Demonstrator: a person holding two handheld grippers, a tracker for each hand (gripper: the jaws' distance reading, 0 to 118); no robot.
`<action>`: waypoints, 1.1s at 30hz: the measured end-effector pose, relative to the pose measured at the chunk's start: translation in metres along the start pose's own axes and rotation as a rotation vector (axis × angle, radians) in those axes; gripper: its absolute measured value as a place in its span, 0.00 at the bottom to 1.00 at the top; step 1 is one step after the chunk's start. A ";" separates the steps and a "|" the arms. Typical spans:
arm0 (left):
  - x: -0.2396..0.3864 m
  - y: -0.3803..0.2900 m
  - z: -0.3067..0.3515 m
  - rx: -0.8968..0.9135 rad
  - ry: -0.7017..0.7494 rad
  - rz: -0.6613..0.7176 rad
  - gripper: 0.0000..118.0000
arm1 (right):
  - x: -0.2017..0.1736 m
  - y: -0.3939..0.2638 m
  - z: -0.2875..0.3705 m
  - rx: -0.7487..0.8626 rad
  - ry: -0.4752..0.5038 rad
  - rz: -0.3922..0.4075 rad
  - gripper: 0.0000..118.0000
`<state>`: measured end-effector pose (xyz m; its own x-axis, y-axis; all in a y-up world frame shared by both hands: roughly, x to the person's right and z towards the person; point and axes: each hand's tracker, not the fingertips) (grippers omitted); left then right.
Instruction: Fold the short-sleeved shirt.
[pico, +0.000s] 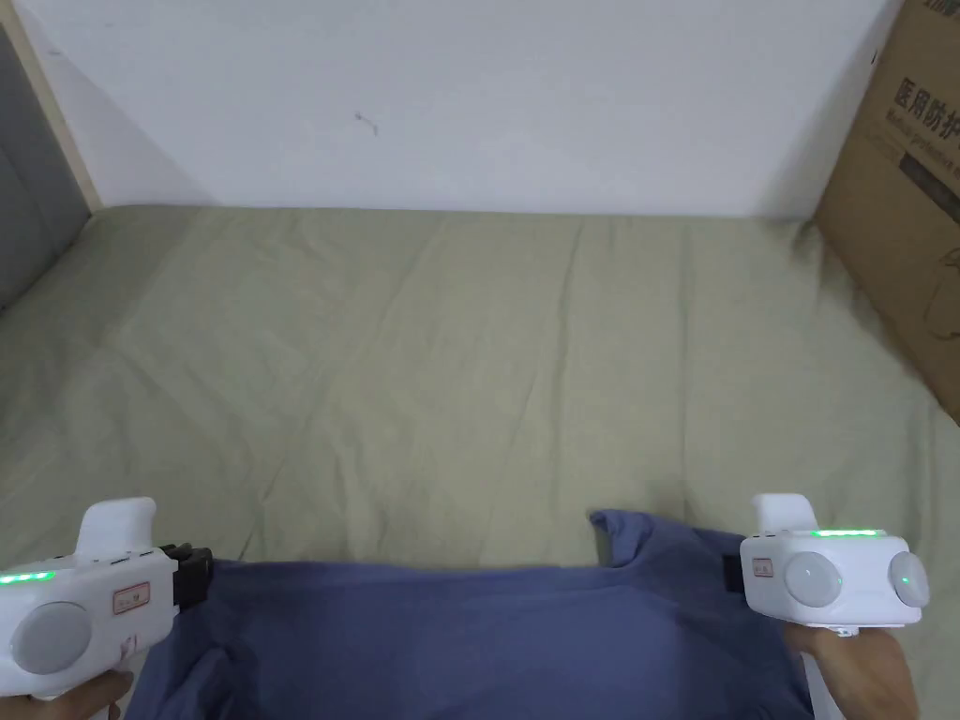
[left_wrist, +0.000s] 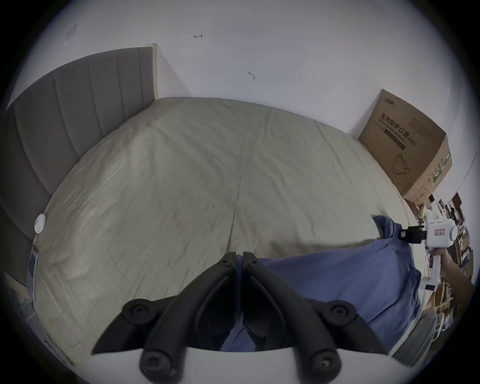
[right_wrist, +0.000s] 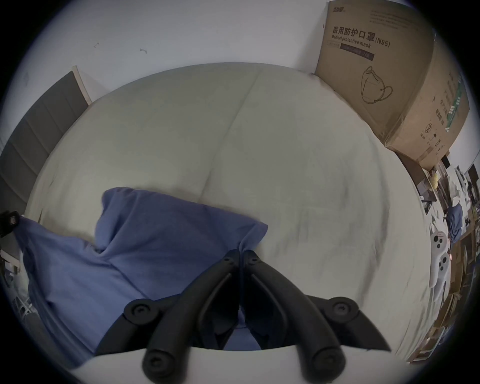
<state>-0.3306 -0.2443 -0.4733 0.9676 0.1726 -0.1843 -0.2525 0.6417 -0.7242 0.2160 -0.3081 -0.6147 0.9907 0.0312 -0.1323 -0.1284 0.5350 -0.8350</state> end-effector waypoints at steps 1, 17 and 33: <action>0.000 0.000 0.003 0.002 0.002 0.003 0.02 | 0.000 -0.002 0.009 0.021 0.005 0.007 0.01; -0.015 -0.041 0.098 0.062 0.003 0.056 0.02 | 0.031 -0.088 0.218 0.326 0.170 -0.057 0.01; -0.041 -0.179 0.077 -0.171 0.047 0.055 0.02 | 0.026 -0.240 0.179 0.073 0.081 -0.231 0.01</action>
<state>-0.3254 -0.3086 -0.2846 0.9525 0.1667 -0.2549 -0.3044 0.4954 -0.8136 0.2809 -0.2848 -0.3223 0.9862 -0.1650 0.0128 0.1075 0.5797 -0.8077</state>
